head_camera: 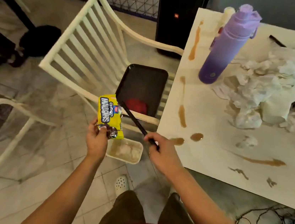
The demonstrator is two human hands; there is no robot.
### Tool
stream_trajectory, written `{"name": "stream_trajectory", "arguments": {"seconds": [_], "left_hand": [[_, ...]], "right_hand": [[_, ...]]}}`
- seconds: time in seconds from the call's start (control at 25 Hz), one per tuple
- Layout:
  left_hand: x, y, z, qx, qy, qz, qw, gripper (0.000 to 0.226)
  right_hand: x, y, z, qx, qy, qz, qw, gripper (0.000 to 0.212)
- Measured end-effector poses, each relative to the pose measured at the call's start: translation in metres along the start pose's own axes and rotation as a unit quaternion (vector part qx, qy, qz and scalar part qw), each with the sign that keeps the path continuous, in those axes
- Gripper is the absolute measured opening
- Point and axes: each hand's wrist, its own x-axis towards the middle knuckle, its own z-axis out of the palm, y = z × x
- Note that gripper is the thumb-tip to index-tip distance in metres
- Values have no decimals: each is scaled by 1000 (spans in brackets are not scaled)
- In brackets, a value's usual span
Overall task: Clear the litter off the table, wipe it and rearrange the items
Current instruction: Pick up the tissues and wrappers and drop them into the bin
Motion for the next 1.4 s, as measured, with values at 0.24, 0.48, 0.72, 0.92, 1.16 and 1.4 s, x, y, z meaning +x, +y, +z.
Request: {"name": "stream_trajectory", "arguments": {"seconds": [0.24, 0.48, 0.72, 0.92, 1.16, 1.4], "left_hand": [[40, -62, -86, 155, -35, -126, 979, 48], [80, -119, -89, 146, -47, -281, 947, 31], [126, -189, -62, 172, -81, -343, 920, 27], [160, -271, -31, 165, -90, -364, 912, 29], [182, -327, -16, 151, -236, -467, 839, 55], [147, -286, -37, 164, -175, -422, 874, 37]], "right_hand": [[23, 25, 96, -46, -106, 146, 982, 32], [69, 85, 155, -48, -111, 299, 947, 35], [129, 154, 202, -34, -97, 373, 922, 36], [183, 239, 241, -67, -132, 403, 903, 37], [215, 297, 276, 52, -91, 456, 884, 45], [171, 257, 262, 75, 69, 394, 913, 33]]}}
